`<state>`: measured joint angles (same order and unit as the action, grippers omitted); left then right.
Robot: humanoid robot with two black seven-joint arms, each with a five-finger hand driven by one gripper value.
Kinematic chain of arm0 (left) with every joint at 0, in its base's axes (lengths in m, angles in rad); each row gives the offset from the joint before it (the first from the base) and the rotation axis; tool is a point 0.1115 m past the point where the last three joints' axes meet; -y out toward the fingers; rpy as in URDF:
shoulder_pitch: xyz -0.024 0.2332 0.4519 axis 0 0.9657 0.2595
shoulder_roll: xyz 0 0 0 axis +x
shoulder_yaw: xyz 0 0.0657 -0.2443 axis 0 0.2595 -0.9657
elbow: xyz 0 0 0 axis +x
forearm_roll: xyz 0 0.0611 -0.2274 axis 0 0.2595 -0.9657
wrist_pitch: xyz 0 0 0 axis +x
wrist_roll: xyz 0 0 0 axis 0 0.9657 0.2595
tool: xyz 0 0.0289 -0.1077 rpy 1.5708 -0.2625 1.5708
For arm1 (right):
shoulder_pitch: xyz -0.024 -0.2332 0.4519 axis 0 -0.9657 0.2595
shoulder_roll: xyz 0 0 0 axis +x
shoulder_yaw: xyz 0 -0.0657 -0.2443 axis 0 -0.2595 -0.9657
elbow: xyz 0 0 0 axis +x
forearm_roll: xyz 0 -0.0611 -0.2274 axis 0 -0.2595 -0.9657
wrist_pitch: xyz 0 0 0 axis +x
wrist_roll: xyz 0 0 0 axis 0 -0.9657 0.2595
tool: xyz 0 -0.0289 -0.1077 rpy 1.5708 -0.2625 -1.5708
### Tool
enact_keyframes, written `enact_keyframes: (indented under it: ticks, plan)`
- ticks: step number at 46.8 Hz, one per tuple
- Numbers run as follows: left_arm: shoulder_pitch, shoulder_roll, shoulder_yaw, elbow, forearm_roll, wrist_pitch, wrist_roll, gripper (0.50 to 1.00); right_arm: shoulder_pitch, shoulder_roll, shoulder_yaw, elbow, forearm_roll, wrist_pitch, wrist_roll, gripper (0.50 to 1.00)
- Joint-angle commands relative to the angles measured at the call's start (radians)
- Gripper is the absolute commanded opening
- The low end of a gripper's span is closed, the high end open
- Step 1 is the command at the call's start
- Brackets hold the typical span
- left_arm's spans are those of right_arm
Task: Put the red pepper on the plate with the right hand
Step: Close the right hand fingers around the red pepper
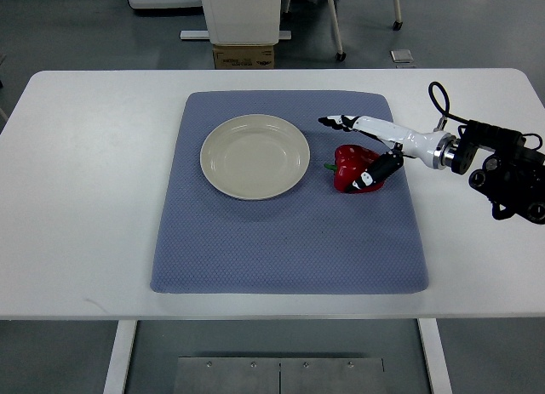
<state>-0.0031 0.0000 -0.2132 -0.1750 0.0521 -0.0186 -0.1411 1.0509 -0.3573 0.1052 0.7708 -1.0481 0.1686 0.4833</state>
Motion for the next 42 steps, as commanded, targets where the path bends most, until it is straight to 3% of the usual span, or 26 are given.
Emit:
enact_keyframes:
  ticks: [1,42]
  plan:
    - [0.0,0.0,0.0,0.0,0.0,0.0,0.0,1.0,0.0,-0.002,-0.004,-0.002,-0.006,0.0,0.0,0.954]
    - [0.0,0.0,0.0,0.0,0.0,0.0,0.0,1.0,0.003,-0.002,-0.061,-0.062,-0.006,-0.001,-0.002,0.88]
